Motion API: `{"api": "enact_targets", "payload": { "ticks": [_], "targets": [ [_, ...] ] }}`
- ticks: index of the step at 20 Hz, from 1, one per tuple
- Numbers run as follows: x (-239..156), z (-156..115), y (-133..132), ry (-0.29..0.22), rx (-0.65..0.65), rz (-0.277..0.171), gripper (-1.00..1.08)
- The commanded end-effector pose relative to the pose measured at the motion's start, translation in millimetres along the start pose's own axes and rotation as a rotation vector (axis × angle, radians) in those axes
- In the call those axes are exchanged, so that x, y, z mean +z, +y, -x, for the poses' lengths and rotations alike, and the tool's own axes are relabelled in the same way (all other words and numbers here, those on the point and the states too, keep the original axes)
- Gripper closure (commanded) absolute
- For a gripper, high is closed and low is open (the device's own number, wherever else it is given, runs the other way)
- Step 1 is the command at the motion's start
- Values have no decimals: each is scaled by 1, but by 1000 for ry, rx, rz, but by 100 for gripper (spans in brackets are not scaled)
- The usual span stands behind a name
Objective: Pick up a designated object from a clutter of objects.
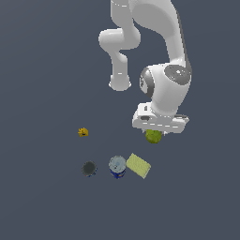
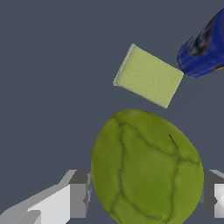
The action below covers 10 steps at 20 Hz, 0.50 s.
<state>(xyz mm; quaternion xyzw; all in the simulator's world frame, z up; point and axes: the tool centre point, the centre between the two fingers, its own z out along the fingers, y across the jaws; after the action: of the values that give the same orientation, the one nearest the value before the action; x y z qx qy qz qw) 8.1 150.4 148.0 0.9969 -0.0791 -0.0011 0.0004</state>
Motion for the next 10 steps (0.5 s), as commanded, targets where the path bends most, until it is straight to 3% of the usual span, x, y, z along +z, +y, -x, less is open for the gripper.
{"api": "enact_targets", "payload": {
  "ticks": [1,10],
  "targets": [
    [-23,9,3,2,0,-1,108],
    [-108,43,12,2,0,-1,108]
  ]
}}
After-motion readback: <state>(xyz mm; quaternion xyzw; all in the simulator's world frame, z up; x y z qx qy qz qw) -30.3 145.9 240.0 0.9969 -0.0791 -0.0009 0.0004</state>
